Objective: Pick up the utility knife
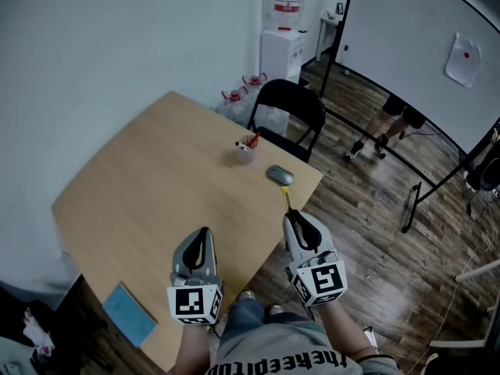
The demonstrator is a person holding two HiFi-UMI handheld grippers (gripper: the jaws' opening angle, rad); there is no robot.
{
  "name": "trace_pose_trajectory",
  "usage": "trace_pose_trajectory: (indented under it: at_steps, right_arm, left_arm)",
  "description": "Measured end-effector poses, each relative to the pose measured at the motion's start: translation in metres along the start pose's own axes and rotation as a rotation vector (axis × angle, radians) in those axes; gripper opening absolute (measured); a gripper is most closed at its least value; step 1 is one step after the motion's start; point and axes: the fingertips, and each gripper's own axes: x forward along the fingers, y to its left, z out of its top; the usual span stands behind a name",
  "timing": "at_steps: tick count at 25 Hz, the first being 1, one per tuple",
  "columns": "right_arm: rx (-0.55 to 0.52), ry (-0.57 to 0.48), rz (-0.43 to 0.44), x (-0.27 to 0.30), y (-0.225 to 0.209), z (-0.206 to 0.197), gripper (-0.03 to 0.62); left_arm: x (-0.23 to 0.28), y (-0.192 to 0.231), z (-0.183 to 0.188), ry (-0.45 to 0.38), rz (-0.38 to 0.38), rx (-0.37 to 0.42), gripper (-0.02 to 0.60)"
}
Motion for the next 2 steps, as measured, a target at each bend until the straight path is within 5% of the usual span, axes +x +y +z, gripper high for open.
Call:
trace_pose_trajectory:
  at_steps: [2]
  right_arm:
    - [-0.002,-0.001,-0.001,0.0014,-0.0008,-0.0005,0.066]
  left_arm:
    - [0.0021,-0.0001,-0.0004,0.001,-0.002,0.001,0.02]
